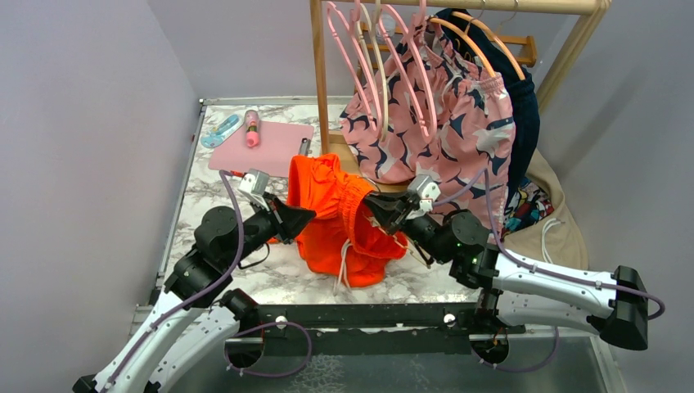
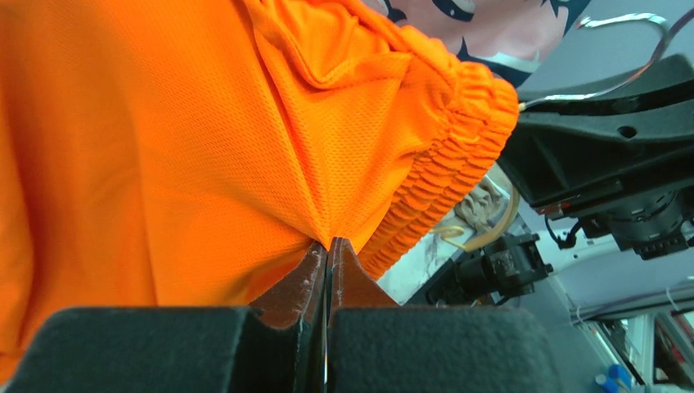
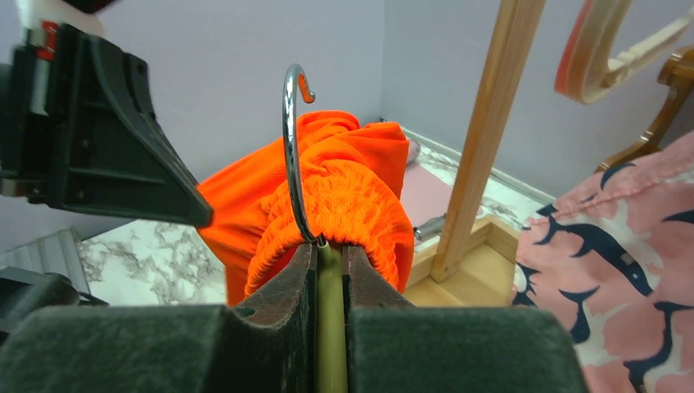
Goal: Place the shorts on the hanger
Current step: Hang the shorts on the hanger.
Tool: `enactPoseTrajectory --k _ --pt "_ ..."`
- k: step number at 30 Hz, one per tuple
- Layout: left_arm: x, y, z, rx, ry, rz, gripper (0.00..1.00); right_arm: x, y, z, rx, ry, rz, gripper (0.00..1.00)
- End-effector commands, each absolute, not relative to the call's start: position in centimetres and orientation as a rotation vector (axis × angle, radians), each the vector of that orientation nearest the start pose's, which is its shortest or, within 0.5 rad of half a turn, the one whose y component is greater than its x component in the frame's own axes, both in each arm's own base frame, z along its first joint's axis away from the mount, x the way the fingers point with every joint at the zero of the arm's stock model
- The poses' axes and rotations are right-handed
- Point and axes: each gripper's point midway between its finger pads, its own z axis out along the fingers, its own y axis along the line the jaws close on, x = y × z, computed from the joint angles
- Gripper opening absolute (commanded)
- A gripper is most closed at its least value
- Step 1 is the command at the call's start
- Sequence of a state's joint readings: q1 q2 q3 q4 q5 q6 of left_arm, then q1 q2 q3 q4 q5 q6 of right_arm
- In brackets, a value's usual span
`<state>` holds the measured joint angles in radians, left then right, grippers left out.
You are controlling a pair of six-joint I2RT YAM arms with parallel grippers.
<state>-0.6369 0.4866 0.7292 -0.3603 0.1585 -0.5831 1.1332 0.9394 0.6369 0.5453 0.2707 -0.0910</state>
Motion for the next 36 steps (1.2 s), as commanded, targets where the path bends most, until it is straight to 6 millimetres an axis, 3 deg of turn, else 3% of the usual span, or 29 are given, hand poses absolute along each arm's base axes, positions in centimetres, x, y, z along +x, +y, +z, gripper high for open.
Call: enactPoseTrajectory --k 1,7,12,15,17,18,21,24,28,32,36 --pt "15.5 -20.2 28.7 0.251 1.815 -1.135 0.0 18.6 30.3 40.4 -0.475 1.0 0.829 0.01" --pt "15.3 -21.1 32.0 0.303 1.731 -1.196 0.0 16.8 33.2 42.1 -0.532 0.911 0.993 0.01" --pt "14.9 -21.6 35.1 0.351 1.664 -1.23 0.0 16.3 33.9 43.7 -0.488 0.851 1.078 0.01" --pt "14.3 -21.3 36.3 0.388 1.62 -1.228 0.0 16.1 33.3 44.6 -0.437 0.81 1.106 0.01" --pt "13.5 -20.8 37.1 0.407 1.587 -1.226 0.24 16.0 32.6 45.2 -0.401 0.784 1.115 0.01" --pt "13.1 -20.5 37.5 0.414 1.574 -1.223 0.42 16.0 32.2 45.5 -0.387 0.772 1.115 0.01" --pt "11.5 -19.6 38.6 0.461 1.525 -1.218 0.64 15.7 31.6 46.1 -0.381 0.749 1.106 0.01" --pt "9.8 -18.6 40.2 0.52 1.46 -1.198 0.71 15.4 31.5 46.1 -0.418 0.745 1.083 0.01" --pt "8.7 -16.6 43.2 0.535 1.343 -1.102 0.72 14.6 31.4 45.7 -0.513 0.744 1.038 0.01" --pt "10.8 -14.1 45.6 0.404 1.311 -0.94 0.73 13.6 31.1 44.9 -0.608 0.759 1.015 0.01" --pt "13.0 -14.8 45.1 0.337 1.387 -0.929 0.73 13.5 30.2 43.8 -0.618 0.798 0.995 0.01"
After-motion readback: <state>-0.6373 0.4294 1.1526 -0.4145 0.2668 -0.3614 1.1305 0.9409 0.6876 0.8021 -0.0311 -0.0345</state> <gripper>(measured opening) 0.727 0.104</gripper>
